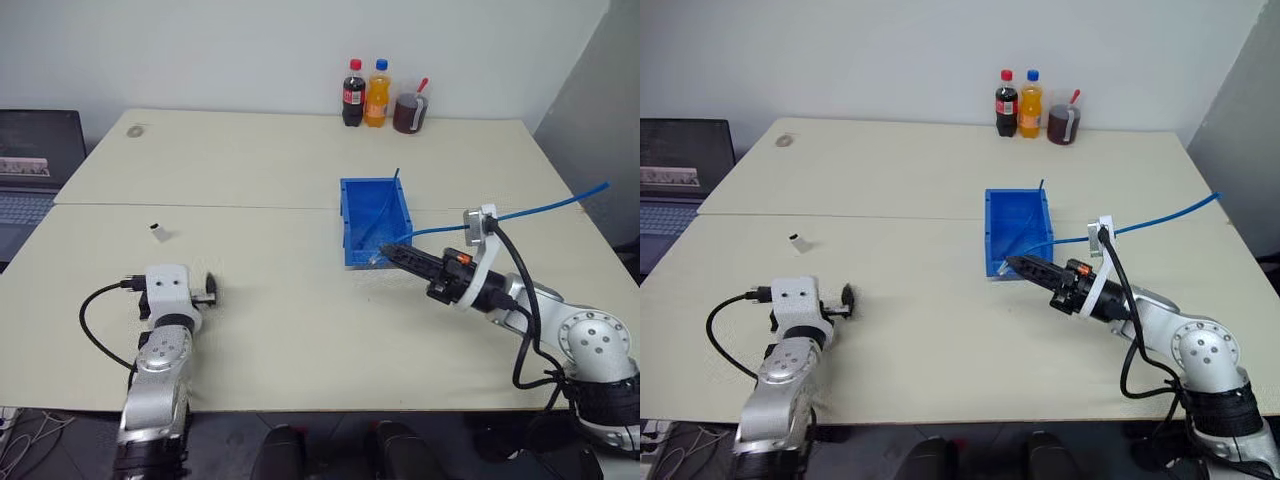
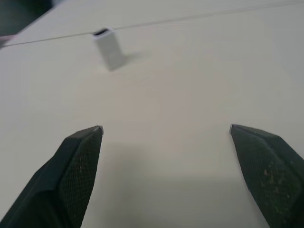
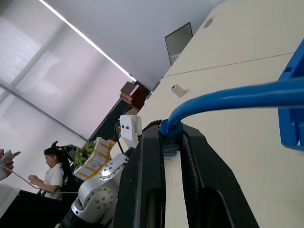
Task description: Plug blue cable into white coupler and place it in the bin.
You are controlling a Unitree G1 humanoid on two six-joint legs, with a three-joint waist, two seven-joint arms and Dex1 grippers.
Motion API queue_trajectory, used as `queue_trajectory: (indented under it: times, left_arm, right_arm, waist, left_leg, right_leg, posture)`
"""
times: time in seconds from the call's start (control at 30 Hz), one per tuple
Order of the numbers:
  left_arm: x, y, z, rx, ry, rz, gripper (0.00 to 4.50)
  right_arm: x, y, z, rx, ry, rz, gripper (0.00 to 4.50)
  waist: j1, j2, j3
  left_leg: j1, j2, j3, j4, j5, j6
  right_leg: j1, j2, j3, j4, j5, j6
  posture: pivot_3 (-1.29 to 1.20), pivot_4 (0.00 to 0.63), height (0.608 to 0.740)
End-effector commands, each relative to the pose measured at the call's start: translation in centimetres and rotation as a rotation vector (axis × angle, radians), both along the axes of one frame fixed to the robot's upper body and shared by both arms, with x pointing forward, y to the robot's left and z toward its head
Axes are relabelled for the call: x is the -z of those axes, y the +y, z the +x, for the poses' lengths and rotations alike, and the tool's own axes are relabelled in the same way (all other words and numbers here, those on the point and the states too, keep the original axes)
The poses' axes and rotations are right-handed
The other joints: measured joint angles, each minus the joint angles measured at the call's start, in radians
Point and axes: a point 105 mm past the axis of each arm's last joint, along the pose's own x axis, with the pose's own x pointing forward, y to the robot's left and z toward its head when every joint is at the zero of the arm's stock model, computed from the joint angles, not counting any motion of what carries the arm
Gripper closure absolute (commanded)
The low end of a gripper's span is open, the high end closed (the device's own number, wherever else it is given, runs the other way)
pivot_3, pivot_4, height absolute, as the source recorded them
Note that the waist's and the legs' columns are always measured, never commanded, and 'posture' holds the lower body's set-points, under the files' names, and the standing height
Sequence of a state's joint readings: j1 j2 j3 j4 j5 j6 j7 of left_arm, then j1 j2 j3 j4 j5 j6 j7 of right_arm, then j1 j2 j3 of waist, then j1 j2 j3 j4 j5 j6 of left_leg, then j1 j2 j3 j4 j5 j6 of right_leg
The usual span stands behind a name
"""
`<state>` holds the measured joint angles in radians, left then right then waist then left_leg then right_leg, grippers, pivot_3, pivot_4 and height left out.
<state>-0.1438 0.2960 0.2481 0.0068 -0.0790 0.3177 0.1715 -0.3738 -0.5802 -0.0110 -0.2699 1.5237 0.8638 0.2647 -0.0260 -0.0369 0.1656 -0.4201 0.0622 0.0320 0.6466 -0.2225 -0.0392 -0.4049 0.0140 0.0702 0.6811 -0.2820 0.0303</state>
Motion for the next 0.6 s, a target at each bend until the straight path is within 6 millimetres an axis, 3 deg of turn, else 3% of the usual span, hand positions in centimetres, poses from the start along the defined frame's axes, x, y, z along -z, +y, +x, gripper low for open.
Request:
queue_trajectory:
  times: [0.03, 0.3, 0.6]
  left_arm:
    - [-1.8, 2.6, 1.4, -0.167, -0.112, -0.047, 0.04]
    - [-2.0, 2.1, 6.1, -0.132, -0.137, -0.157, 0.04]
    - [-2.4, 2.7, 7.8, -0.193, -0.158, -0.188, 0.04]
  right_arm:
    - [-0.9, 0.1, 0.1, -0.033, -0.043, -0.011, 4.33]
    - [-0.8, -0.5, 0.8, -0.014, -0.045, -0.051, 4.33]
    - [-0.7, -1.0, 0.6, 0.012, -0.057, -0.085, 4.33]
  waist:
    - [0.0, -0.001, -0.001]
    - [0.001, -0.002, -0.001]
    - [0.0, -0.002, -0.001]
  left_leg:
    - [0.0, 0.0, 0.0, 0.0, 0.0, 0.0]
    - [-0.004, -0.001, 0.001, 0.0, 0.0, 0.0]
    - [-0.004, -0.002, 0.001, 0.0, 0.0, 0.0]
  right_leg:
    - [0.0, 0.0, -0.001, 0.0, 0.0, 0.0]
    - [-0.001, 0.0, -0.004, -0.002, 0.003, -0.004]
    - [-0.001, 0.001, -0.006, -0.001, 0.003, -0.004]
  posture:
    - [0.0, 0.15, 0.74]
    - [0.0, 0.15, 0.74]
    - [0.0, 0.15, 0.74]
